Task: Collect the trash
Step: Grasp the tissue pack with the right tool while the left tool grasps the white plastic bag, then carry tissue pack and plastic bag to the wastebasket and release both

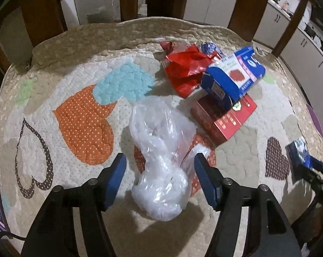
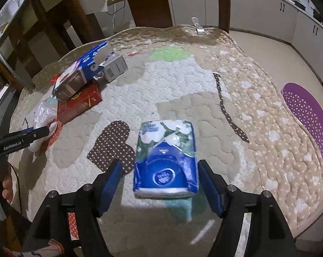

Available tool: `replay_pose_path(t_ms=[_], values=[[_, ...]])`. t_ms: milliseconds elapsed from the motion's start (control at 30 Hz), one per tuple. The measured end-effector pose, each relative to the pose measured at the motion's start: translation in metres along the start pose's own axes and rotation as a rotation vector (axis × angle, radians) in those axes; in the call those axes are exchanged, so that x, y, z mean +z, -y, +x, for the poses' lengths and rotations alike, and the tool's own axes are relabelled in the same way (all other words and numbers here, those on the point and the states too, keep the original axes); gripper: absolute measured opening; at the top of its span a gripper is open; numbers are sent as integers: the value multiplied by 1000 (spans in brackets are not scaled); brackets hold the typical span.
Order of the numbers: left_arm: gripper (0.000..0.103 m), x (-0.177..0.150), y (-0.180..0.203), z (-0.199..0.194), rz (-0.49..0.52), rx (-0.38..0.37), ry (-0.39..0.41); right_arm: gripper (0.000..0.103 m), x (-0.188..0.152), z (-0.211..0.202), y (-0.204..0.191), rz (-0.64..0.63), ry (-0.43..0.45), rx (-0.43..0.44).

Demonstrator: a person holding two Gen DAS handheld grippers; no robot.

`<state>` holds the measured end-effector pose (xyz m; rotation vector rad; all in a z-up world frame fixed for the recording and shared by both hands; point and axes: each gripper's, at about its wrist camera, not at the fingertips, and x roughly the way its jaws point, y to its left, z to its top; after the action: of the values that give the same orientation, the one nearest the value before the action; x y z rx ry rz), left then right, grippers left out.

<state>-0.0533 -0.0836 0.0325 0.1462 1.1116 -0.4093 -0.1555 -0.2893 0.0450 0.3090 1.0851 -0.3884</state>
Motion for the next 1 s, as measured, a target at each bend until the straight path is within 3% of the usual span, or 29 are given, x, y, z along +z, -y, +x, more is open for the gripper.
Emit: replay_pose_path(t_ms=[167,200,233,333,400,667,1000], values=[[66,-7,2,9,-21,59,-16,77,2,5,-7,-10,-1,-22],[50,-9,3,6,-18,53,-15,77,2,6,-7,-9,-1,-25],[41,-11,5,2,-12,46,-17,77,2,6,-7,-7,0,-28],[40,-16,11,-14,14,29,2,74,2,8,-3,2,1,-43],[39,-19,19,-28,40,30,23,56,2,11,-1,8,0,-46],[40,-19,55,-70,115,-45,88,54,2,2,13,57,24,10],[40,-2,134,-81,280,-111,110,54,5,-43,57,169,124,38]])
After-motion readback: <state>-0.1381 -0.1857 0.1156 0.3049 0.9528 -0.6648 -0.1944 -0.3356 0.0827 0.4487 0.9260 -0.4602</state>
